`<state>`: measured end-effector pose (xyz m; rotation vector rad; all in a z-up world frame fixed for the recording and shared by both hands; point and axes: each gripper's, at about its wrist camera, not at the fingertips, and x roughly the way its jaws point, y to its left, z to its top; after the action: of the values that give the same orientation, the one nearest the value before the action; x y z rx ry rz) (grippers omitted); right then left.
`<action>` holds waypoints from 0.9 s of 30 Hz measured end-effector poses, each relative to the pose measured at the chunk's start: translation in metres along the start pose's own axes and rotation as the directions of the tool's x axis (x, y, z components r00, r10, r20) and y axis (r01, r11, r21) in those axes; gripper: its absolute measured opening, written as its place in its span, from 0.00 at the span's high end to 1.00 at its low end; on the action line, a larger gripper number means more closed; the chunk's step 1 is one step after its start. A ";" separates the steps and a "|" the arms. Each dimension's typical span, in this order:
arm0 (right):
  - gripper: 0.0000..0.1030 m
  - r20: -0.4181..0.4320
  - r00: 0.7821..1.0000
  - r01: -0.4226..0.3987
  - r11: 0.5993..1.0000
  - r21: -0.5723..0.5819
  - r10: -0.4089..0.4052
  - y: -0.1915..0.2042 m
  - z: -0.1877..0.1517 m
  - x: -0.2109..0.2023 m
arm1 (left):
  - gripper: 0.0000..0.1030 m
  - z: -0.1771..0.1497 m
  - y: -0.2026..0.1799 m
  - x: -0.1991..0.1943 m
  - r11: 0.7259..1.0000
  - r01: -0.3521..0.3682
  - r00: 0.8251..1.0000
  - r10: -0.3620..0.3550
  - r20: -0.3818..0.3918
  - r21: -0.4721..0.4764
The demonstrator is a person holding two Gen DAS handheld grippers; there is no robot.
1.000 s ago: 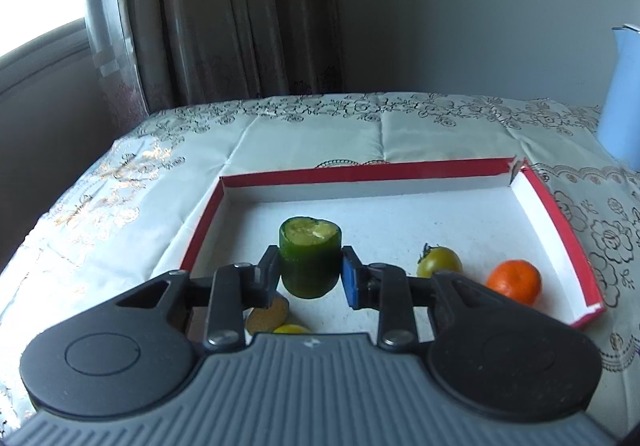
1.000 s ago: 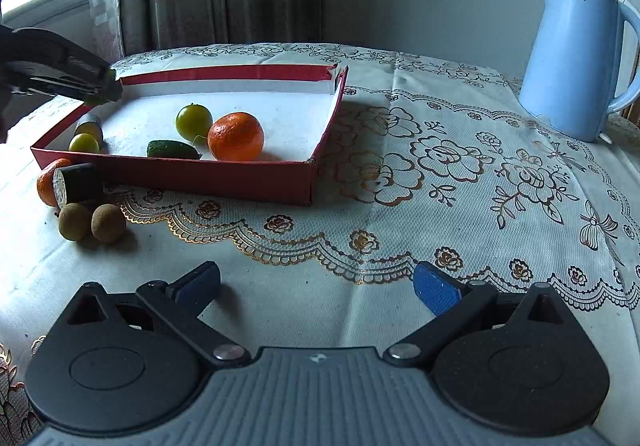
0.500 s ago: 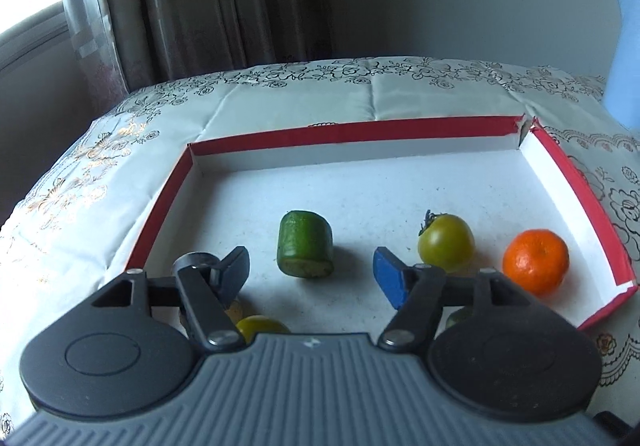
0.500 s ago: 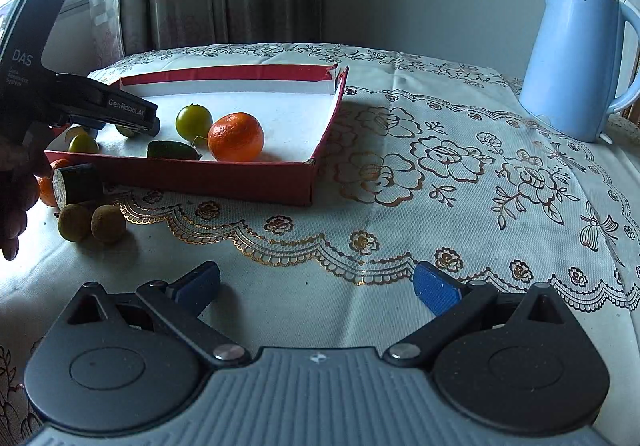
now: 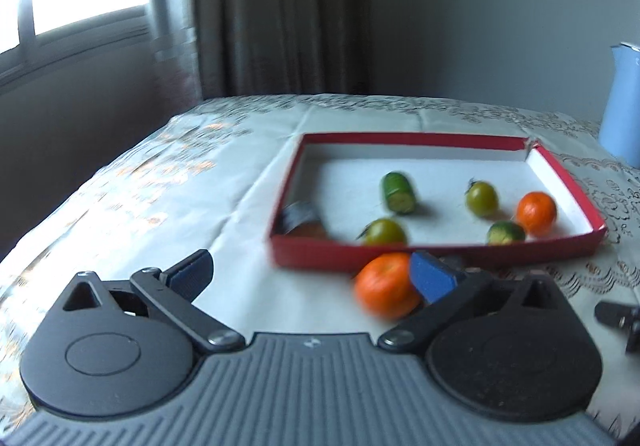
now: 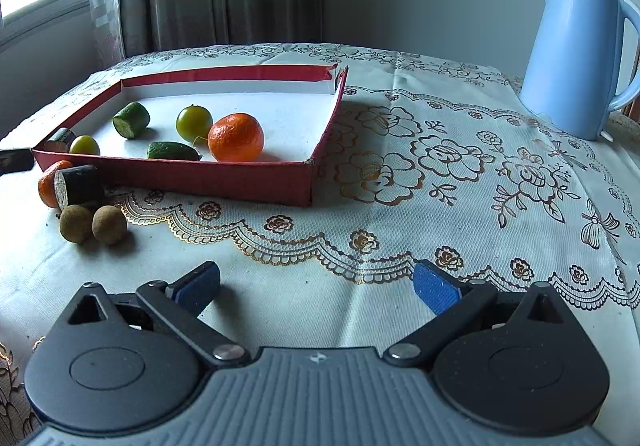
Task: Organize fruits
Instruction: 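Lift the open left gripper away from the red box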
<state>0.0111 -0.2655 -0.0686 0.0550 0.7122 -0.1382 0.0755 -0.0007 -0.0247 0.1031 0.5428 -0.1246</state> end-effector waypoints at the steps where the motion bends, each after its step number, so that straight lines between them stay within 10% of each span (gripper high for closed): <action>1: 0.00 0.000 1.000 0.001 1.000 0.000 -0.001 0.000 0.000 0.000 | 0.00 -0.005 0.008 -0.004 1.000 -0.013 1.000 0.013 -0.001 -0.006; 27: 0.04 0.139 0.981 -0.099 0.969 -0.227 0.133 0.076 0.009 -0.022 | 0.00 -0.044 0.050 0.006 0.995 -0.042 0.989 0.029 -0.146 -0.086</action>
<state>0.0112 -0.1882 -0.0469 -0.1241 0.5655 0.0493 0.0655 0.0540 -0.0618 0.0352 0.6899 -0.0585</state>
